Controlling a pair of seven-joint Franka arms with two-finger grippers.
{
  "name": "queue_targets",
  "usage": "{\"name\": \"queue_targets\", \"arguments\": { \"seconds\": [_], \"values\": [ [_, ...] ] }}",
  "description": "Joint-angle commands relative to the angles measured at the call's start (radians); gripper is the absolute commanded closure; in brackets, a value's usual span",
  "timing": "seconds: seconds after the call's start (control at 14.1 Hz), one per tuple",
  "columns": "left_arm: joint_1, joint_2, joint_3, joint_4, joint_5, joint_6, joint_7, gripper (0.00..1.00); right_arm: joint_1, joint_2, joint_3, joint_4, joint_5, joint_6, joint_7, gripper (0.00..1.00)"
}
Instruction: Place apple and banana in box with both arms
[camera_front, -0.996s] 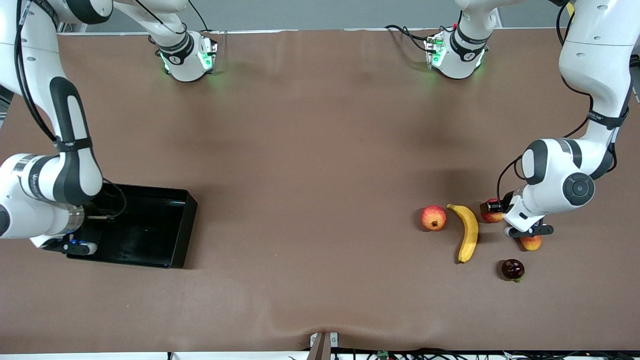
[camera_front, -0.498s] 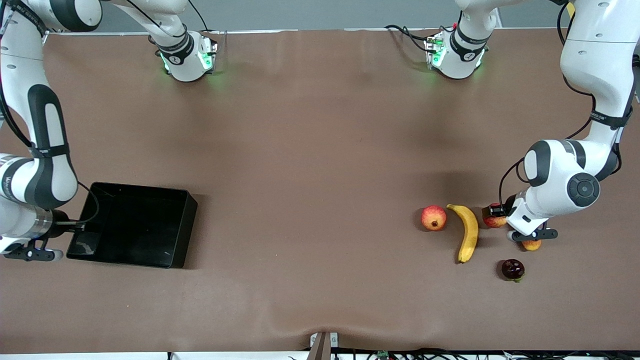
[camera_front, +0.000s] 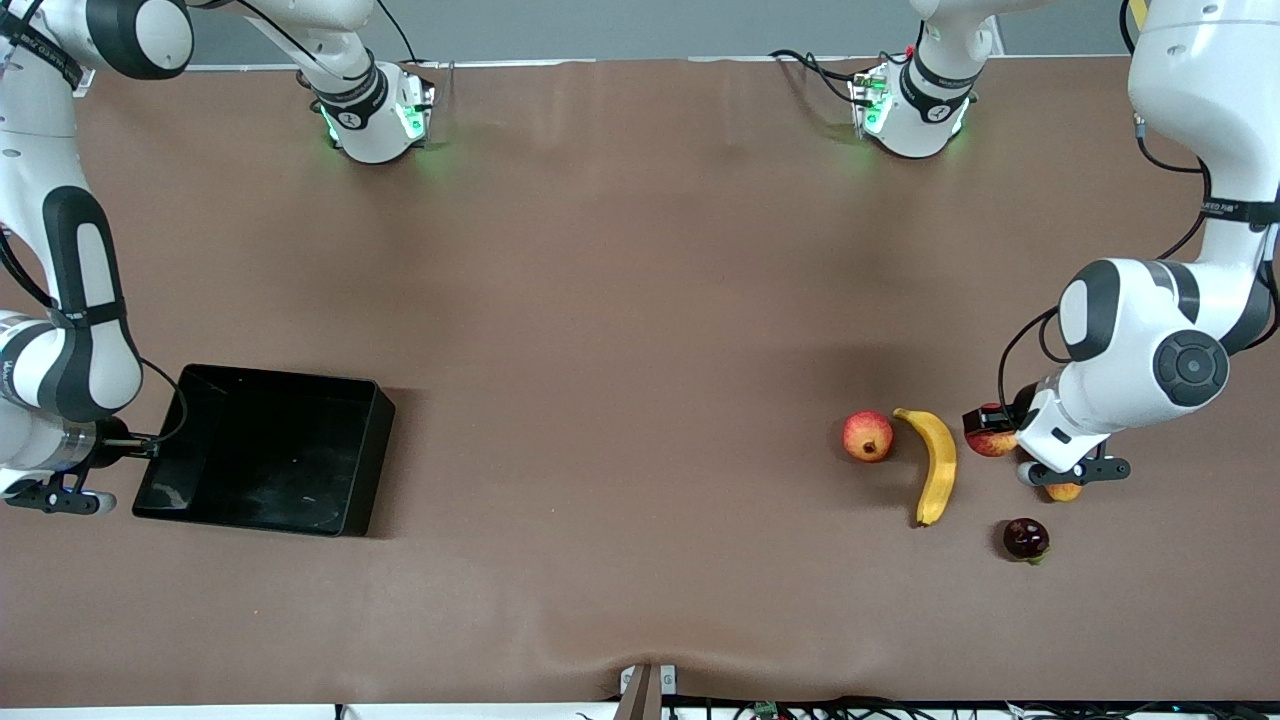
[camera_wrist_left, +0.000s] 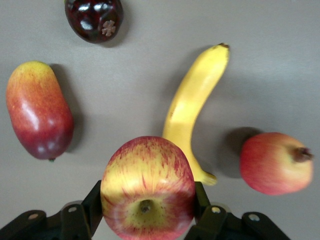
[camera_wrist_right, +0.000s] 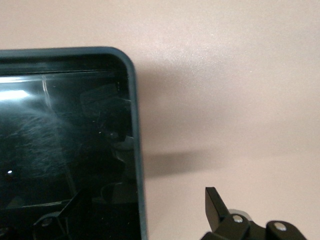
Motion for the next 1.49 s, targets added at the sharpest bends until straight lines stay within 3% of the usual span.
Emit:
{"name": "queue_targets", "arguments": {
  "seconds": [0.0,0.36,0.43,0.57,0.71,0.85,0.93,1.42],
  "values": [
    [0.000,-0.020,-0.031,0.041,0.011,-0.082,-0.055,1.00,-0.027,0.024,0.016,0.024,-0.011,0.004,-0.010,0.00],
    [0.000,-0.033,-0.077,0.098,0.011,-0.157,-0.106,1.00,-0.036,0.045,0.016,0.024,-0.011,0.051,-0.008,0.00],
    [0.000,-0.036,-0.080,0.101,0.011,-0.167,-0.112,1.00,-0.036,0.047,0.016,0.024,-0.008,0.051,-0.008,0.12],
    [-0.002,-0.041,-0.087,0.121,0.012,-0.187,-0.121,1.00,-0.036,0.047,0.016,0.022,-0.003,0.048,-0.002,0.47],
    [0.000,-0.043,-0.103,0.137,0.011,-0.205,-0.123,1.00,-0.036,0.051,0.017,0.021,0.003,0.039,0.005,0.75],
    [0.000,-0.044,-0.104,0.150,0.011,-0.217,-0.123,1.00,-0.036,0.051,0.017,0.015,0.003,0.037,0.005,0.97],
    [0.000,-0.044,-0.106,0.154,0.011,-0.222,-0.123,1.00,-0.036,0.051,0.017,0.015,0.003,0.027,0.005,1.00],
    [0.001,-0.062,-0.124,0.160,0.009,-0.242,-0.121,1.00,-0.016,0.007,0.027,0.029,0.035,-0.053,0.001,1.00]
  ]
}}
